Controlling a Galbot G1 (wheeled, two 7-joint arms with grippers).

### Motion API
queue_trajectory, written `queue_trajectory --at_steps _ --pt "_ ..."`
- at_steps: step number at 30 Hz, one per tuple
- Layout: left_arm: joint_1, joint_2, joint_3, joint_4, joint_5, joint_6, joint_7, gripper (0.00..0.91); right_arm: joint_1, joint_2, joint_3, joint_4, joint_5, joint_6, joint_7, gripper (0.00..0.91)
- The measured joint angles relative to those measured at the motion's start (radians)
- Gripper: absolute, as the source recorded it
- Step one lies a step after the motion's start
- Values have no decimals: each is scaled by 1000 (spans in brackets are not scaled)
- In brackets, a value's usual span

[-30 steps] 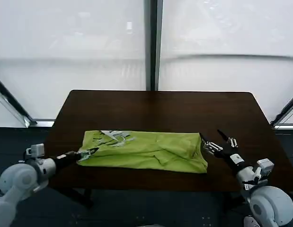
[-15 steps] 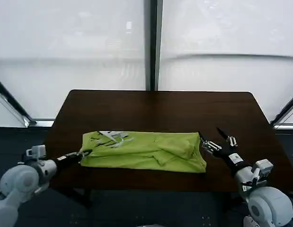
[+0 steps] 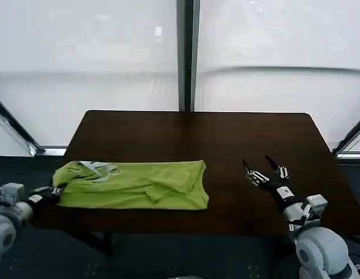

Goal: Fold and organize the clothes.

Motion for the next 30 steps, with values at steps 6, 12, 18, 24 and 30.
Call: queue_trajectory --at_steps 6,12,18,24,30 --pt "-73 -39 105 -75 -197 0 -118 0 -44 21 56 34 25 4 -5 878" --pt "-214 -65 269 -114 -367 -1 -209 0 -105 61 134 51 -3 22 -11 878" --pt "-317 -75 398 -126 -410 -1 -226 0 -151 106 180 53 -35 30 -12 878" --pt "-359 -104 490 -142 -392 -2 -227 0 -162 143 179 55 -61 30 -12 878" --pt "-371 -139 570 -160 -341 -2 -227 0 -163 159 174 52 -68 30 -13 878"
